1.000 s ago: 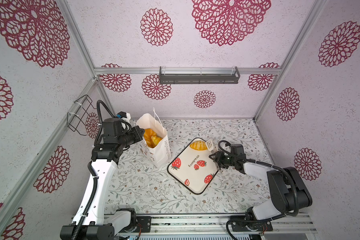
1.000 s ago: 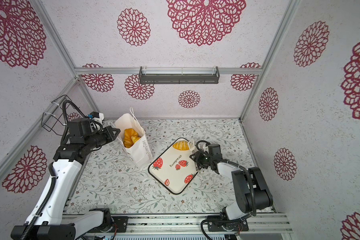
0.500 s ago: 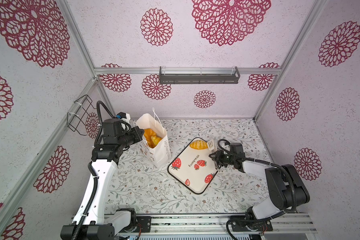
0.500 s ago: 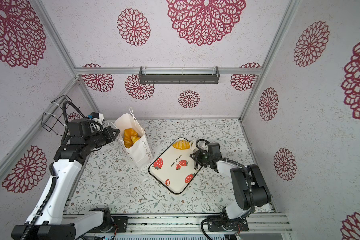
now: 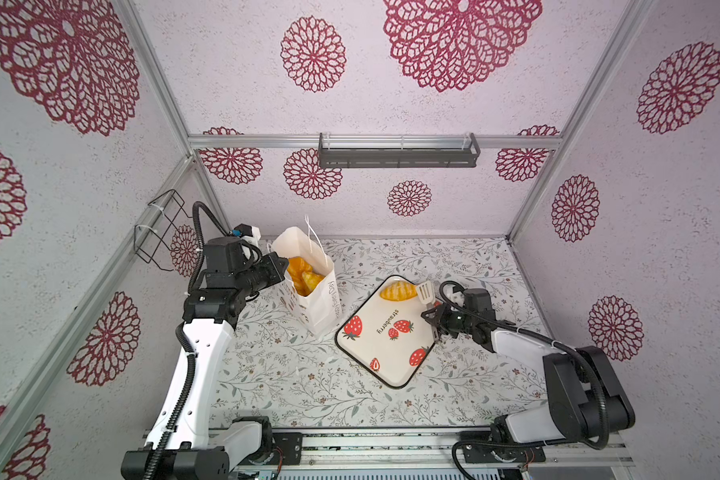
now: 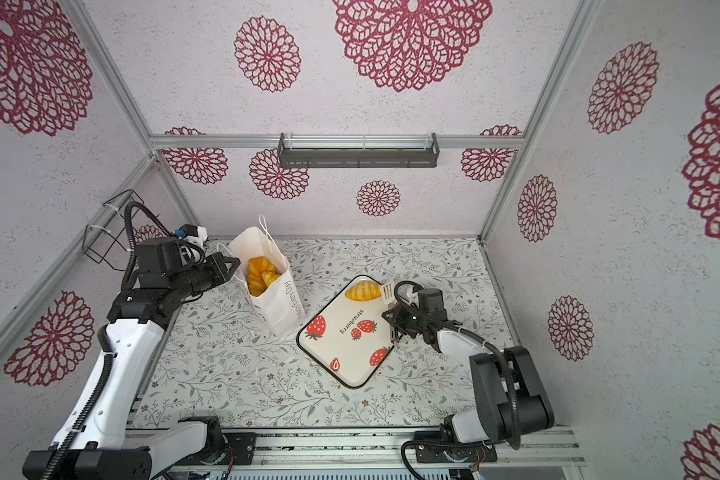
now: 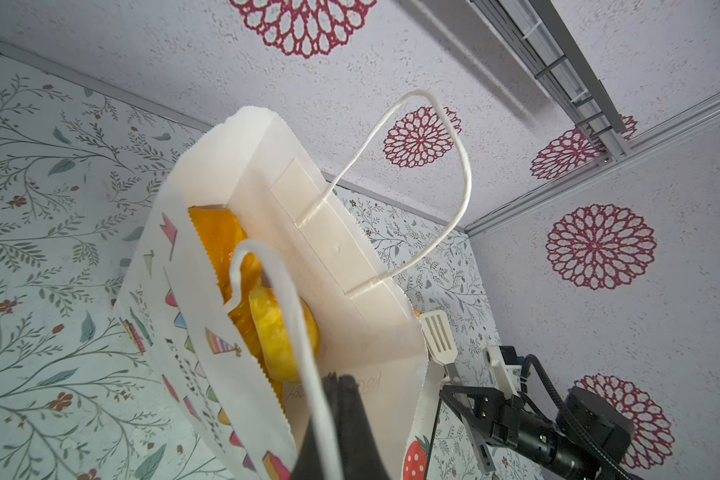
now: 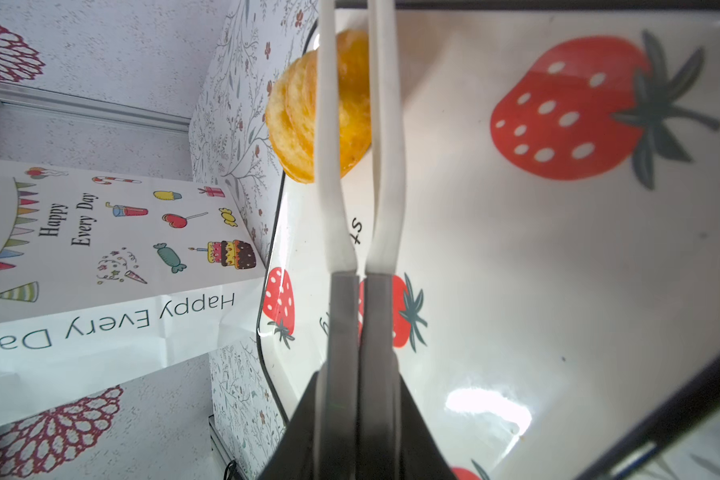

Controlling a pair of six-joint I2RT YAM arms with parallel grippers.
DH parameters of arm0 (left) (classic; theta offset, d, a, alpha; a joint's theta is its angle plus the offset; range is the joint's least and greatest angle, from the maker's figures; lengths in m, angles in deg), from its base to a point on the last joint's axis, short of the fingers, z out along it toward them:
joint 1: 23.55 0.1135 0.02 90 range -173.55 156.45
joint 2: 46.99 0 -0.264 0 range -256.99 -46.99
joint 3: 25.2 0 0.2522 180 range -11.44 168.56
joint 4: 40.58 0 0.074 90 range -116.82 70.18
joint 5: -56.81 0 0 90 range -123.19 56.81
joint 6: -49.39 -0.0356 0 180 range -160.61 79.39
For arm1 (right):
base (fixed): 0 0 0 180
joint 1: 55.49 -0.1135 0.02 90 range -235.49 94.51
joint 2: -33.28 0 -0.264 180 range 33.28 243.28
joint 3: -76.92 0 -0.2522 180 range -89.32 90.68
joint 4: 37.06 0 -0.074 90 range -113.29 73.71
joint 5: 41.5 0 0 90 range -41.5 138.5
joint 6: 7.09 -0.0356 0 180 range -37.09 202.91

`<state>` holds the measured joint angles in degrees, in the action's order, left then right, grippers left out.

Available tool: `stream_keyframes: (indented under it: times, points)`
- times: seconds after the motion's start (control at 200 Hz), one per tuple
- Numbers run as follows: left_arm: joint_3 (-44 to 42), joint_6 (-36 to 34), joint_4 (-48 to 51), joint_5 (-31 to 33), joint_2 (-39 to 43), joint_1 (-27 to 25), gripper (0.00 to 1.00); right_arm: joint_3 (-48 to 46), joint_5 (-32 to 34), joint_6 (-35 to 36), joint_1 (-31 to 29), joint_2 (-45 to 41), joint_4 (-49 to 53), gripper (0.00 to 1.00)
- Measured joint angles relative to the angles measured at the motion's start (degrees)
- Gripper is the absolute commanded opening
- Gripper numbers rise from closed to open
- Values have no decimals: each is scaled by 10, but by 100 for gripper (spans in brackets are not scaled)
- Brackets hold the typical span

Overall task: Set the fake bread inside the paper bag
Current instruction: 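Lower the open right tongs over the last croissant on the tray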

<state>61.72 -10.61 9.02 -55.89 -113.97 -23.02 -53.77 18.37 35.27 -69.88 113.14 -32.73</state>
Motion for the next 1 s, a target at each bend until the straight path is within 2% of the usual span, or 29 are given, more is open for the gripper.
stream_keyframes:
  times: [0.43, 0.69, 0.996]
  points:
    - [0, 0, 0, -3, 1, 0, 0, -77, 34, -8, -65, -132, 66, 9]
    - [-1, 0, 0, -4, 10, 0, 0, -123, 54, -30, -86, -171, 80, 15]
    - [-10, 1, -1, -8, 15, 0, 0, -126, 76, -45, -151, -205, 109, 30]
